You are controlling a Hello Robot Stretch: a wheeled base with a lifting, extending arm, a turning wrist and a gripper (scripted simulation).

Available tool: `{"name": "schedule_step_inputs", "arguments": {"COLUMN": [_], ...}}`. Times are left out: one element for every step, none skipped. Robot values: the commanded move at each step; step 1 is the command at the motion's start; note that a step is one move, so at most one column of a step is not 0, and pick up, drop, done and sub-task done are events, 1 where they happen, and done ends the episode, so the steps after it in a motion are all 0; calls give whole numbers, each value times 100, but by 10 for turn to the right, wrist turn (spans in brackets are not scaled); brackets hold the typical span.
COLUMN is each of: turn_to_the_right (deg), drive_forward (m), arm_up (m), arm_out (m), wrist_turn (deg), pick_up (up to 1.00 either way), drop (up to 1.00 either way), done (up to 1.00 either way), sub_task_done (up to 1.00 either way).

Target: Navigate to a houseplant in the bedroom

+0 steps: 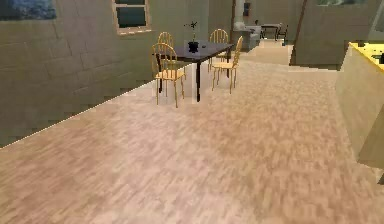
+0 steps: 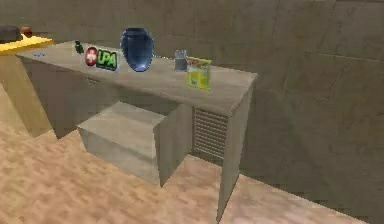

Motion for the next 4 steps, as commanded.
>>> {"name": "schedule_step_inputs", "arguments": {"turn_to_the_right": [240,0,0,0], "drive_forward": [0,100,100,100], "arm_up": [0,0,0,0], "arm_out": [0,0,0,0], "wrist_turn": [0,0,0,0], "pick_up": [0,0,0,0], "drop": [0,0,0,0], "done": [0,0,0,0], "sub_task_done": [0,0,0,0]}}
